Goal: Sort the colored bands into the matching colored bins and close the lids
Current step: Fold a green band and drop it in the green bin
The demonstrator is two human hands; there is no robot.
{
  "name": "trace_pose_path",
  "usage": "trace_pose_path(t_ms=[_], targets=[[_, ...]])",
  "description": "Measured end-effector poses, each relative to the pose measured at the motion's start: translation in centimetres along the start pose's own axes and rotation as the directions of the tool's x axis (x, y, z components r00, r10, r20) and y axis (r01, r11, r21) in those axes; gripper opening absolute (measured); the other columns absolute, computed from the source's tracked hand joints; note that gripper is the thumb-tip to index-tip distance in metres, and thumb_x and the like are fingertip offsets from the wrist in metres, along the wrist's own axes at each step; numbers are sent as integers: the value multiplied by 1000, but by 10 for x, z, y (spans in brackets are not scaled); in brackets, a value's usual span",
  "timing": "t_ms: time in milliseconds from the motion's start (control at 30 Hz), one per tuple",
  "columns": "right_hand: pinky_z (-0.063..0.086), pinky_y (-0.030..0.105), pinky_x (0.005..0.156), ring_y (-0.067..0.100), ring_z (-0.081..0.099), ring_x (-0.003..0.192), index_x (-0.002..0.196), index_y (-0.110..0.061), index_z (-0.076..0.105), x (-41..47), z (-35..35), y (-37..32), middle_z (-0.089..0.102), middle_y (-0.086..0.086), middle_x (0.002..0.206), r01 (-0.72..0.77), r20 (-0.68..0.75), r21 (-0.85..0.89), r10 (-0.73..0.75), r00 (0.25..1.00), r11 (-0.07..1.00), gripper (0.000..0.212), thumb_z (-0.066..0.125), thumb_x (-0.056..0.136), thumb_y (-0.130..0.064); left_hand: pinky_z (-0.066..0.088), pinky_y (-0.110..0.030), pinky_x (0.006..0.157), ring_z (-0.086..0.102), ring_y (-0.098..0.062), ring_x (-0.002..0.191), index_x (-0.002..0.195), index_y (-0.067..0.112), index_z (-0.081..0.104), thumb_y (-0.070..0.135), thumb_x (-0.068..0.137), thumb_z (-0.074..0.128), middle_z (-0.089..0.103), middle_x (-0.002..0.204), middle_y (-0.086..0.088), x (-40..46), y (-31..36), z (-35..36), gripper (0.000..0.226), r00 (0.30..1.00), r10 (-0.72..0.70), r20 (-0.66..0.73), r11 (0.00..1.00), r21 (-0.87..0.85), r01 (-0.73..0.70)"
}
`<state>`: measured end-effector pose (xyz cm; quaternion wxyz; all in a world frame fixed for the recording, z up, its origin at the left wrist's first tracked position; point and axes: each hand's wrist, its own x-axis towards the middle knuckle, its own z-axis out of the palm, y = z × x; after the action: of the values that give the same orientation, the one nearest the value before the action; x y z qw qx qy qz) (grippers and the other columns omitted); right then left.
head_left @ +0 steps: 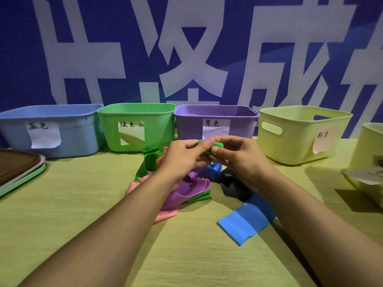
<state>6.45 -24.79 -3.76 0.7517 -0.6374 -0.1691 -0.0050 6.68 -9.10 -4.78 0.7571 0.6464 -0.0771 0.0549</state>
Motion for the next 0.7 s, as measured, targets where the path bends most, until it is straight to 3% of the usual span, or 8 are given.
trace_pose_path(t_ms=[100,267,433,600,700], targets=[[61,28,85,27,75,96,107,-3,74,-1,-1,-1,78,18,102,-15,15,10,15,1000,1000,21,67,90,8,60,-33,93,70,-25,93,103,5,77,16,95,71,75,98,-18,-1,1,-1,16,1000,2,29,1000,0,-2],[60,26,82,25,75,96,104,1,74,-2,-2,-4,78,17,102,-21,25,113,19,1000,993,14,67,92,-1,54,-43,104,69,-36,111,120,-4,70,7,98,64,71,118,-29,-1,1,-2,26,997,15,74,1000,-5,-15],[61,29,85,27,75,102,108,1,74,-1,-5,-4,77,18,109,-47,63,163,38,997,986,21,64,90,4,60,-27,88,71,-23,99,113,7,73,1,97,63,75,103,-15,-3,4,-5,20,993,40,115,999,-17,-39],[62,31,84,27,76,95,107,-1,73,2,1,-4,78,17,101,-42,-46,271,56,997,962,30,72,76,0,59,-34,96,72,-25,104,109,7,75,12,94,70,76,111,-19,-2,6,-2,17,995,33,96,998,-51,-28],[62,27,79,25,77,93,111,-2,70,0,9,-6,77,20,104,-31,-76,435,71,995,900,27,64,87,9,60,-28,89,73,-20,93,104,7,75,12,91,72,78,98,-11,-2,8,2,15,998,39,51,988,-154,-31]])
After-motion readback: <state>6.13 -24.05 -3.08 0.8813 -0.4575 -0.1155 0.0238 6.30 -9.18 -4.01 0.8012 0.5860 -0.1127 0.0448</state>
